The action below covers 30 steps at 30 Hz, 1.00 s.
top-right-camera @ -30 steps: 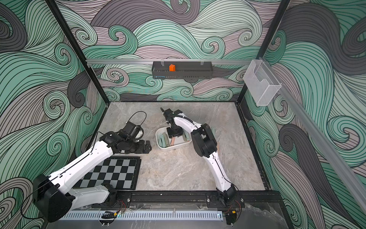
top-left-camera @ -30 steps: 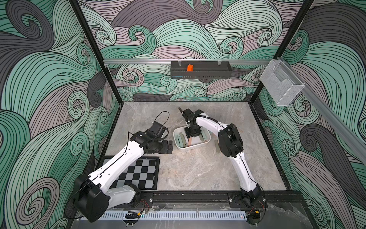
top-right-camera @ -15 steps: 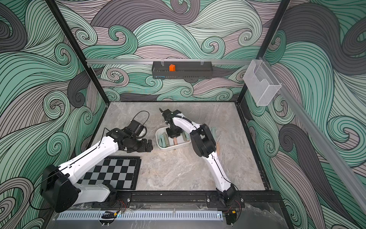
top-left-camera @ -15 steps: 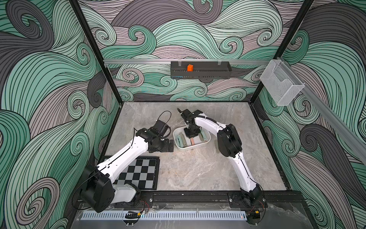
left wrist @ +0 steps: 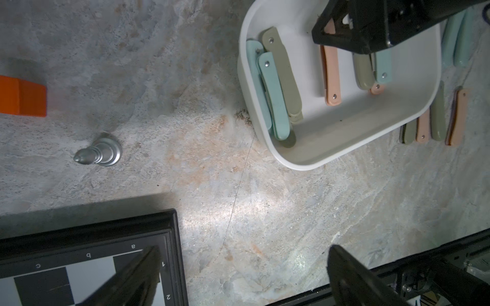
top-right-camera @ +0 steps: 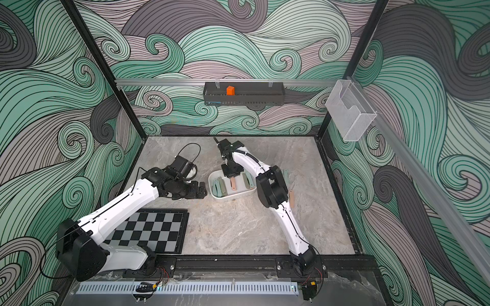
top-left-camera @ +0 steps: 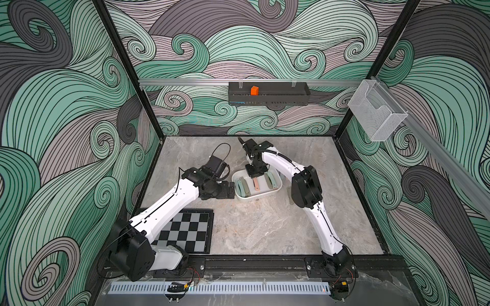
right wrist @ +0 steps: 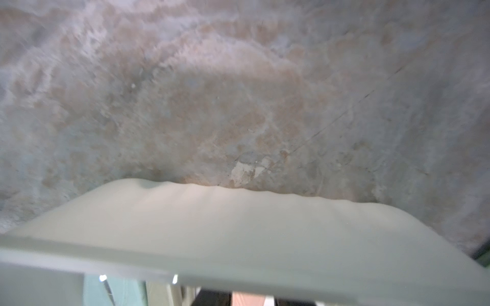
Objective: Take the fruit knife out of the storage box
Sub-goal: Pick up the fruit knife from the storage box, then place the fruit knife at the center of the board.
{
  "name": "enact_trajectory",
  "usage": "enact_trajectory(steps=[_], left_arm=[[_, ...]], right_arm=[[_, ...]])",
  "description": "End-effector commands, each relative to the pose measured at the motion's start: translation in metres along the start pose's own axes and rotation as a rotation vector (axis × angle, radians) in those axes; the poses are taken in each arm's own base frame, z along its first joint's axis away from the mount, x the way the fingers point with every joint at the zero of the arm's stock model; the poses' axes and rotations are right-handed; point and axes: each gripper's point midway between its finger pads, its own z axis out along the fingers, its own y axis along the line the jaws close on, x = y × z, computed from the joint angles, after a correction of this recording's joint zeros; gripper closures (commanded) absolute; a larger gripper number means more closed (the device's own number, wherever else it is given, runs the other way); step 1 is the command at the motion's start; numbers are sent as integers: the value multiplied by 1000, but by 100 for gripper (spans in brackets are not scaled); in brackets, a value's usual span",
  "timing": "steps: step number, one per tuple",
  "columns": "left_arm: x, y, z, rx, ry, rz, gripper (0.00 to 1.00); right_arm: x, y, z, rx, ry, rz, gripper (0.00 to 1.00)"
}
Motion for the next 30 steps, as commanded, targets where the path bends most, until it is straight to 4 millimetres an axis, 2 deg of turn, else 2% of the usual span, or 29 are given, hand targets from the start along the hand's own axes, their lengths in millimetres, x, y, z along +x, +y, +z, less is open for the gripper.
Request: enact_trajectory(steps=[1,13,20,26,30], left_arm=[[-9,-11,-6,44,-6,24,1],[-23,-34,-8,122,-26,45,1],[-21,-54,-8,151,-26,87,1],[-12,-72,-6,170,-27,125,1],[-3,-83,-3,177,-21,149,1]], right_arm=[[-1,-10,-18,-2,-3,10,80],[17,-47,-56,21,-19,62,79],[34,-61,-80,7,-57,103,79],[65,-71,-90,-3,-58,136,79],[98,-76,-87,-5,-49,168,79]])
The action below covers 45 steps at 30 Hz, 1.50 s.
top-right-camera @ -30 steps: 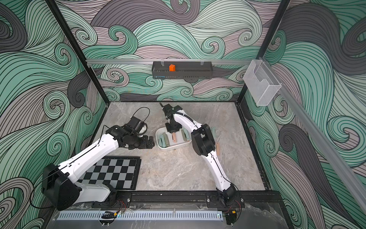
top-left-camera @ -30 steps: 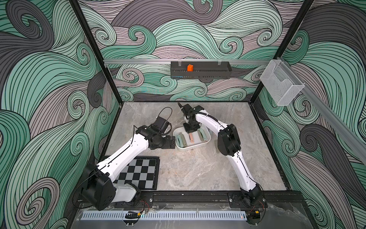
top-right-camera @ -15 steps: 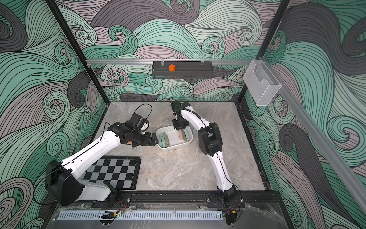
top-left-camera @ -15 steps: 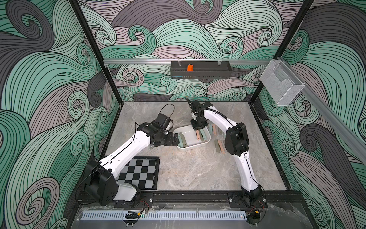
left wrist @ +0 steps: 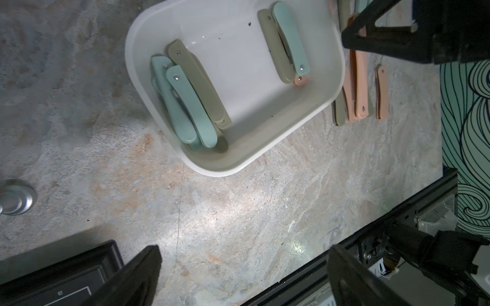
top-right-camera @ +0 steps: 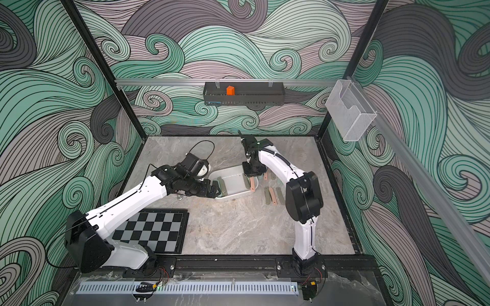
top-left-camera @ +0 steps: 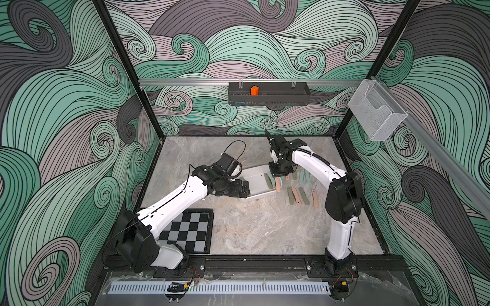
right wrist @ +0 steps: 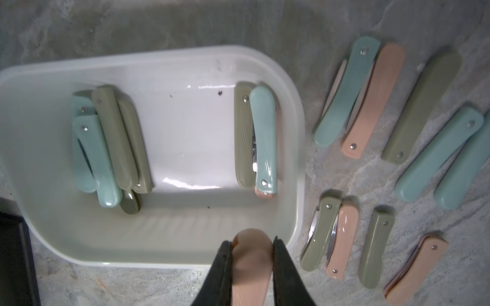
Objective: Take the fruit knife out of the storage box
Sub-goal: Place the fruit knife at the center of the board.
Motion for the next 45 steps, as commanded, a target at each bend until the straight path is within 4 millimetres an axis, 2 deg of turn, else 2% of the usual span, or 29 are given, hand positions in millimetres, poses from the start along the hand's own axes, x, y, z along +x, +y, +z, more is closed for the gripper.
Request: enact_trajectory(steps=[1,7,13,22,30,36,41,45], left_arm=[[-1,-14,1,17,-19,14,1],[13,-22,13,23,0,18,1],[21,-23,17,13,15,30,1],[20,-21,14,-11,27,56,1],[21,-17,19,-35,49,63,1],[16,-20,18,-34,38,69,1],[10,-22,14,-43,26,77,1],[3,-21,9,-64,6,80,1]], right_arm=[[19,-6,-2,-13,-11,45,78],[59,-17,7,-3,12,70,78],[82,-26,28,22,54,82,78],[89,-34,70,68,138,67,78],[91,-41,85,70,174,66,71],[87,-42,72,68,135,50,55],[78,-48,43,99,54,38,53],[64,-48,15,102,-11,23,53]])
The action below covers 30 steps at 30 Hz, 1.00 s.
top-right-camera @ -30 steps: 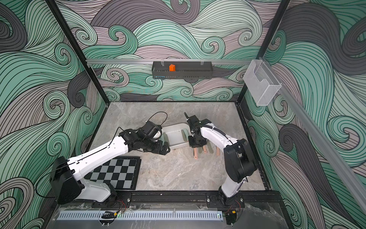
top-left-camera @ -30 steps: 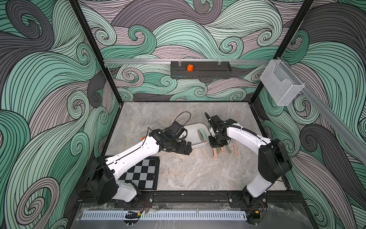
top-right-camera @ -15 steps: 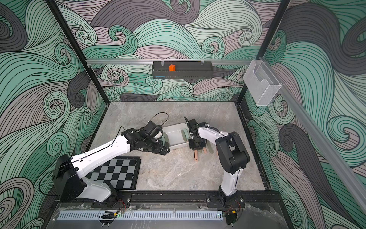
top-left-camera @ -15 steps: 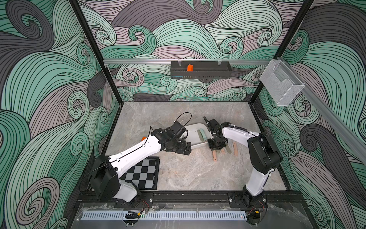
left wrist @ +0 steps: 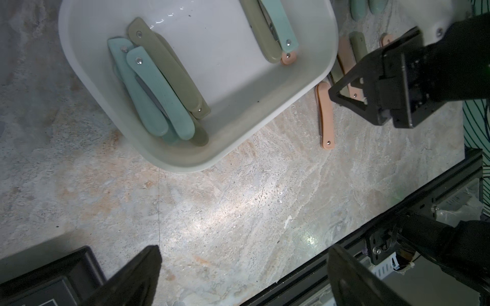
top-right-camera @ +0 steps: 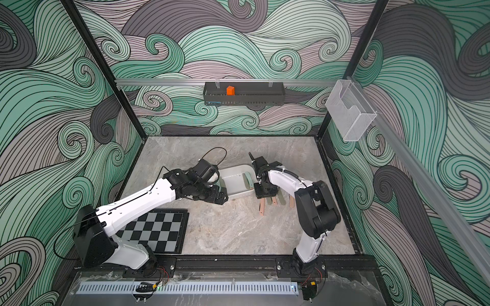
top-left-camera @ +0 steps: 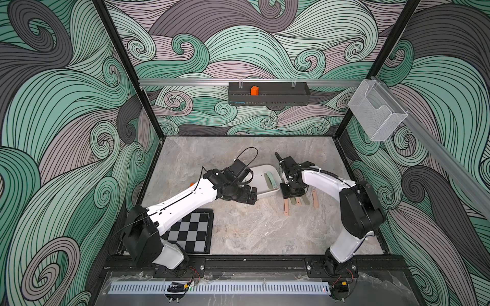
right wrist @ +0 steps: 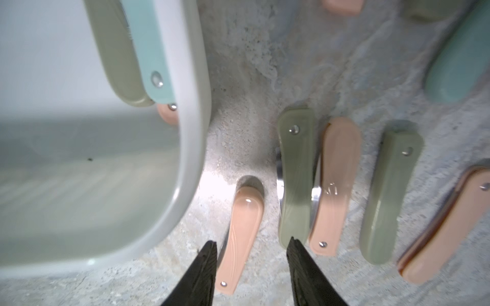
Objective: Take the fruit knife out of the storage box
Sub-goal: Place the fruit knife at the center of the board, then pick up the fruit knife from the storage box.
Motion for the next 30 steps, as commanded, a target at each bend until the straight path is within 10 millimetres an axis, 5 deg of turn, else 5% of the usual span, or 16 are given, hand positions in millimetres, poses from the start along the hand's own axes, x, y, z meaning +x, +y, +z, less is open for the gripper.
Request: enact_trajectory(steps=[1,8,13,20,30], left_arm=[[-10,2,-10,-40,-27,24,1],[-28,11,-28,-100,-107,41,1],[-37,23,-36,-113,-150,20,1],[-40,43,-38,-127,-134,-16,1],[-42,67,-31,-127,-107,-74,1]], right_arm=[[-15,-5,-32,20,-75,-10,53],[-47,6,-70,-27,-158,-8,51],[-65,24,-76,-87,-175,-34,42],[-81,50,-64,-119,-153,-88,36],[-94,79,-25,-139,-73,-138,42]])
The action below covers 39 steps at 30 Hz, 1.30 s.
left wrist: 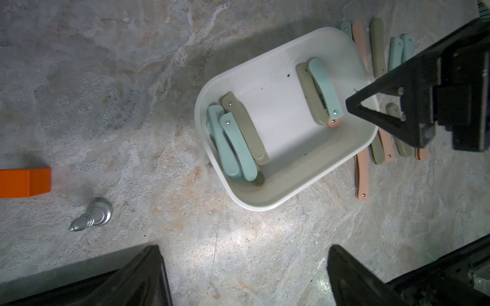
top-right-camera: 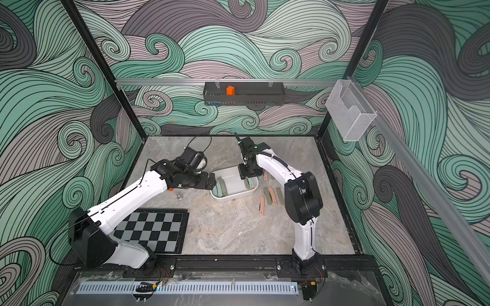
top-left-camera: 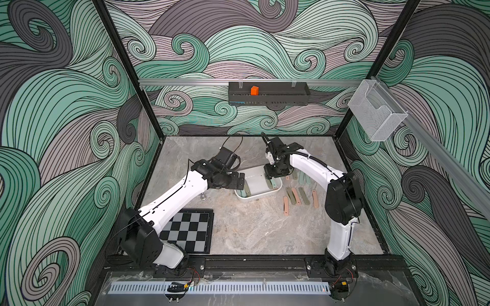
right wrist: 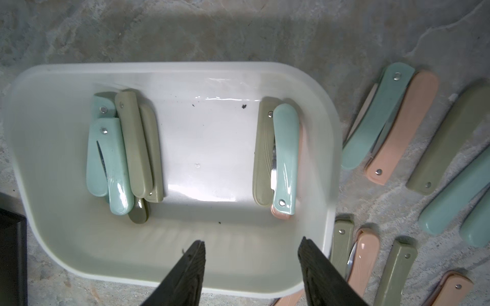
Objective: Take the fruit knife out of the storage box
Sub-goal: Pick up the fruit knife from the storage box.
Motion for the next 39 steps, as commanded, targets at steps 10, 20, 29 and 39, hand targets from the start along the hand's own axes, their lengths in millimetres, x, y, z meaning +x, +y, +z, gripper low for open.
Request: enact_trajectory(steps=[10,20,29,39], left_arm=[[14,3,15,24,104,-6,1],[15,4,25,11,167,-5,1],[16,6,29,10,183,-9,1],[16,6,30,10,186,-16,1]], right_arm=[[0,4,54,-1,115,-20,50],[-8,1,83,-1,149,-19,50],[-3,9,98,-39,186,-19,44],[9,6,109,-8,225,-7,56]])
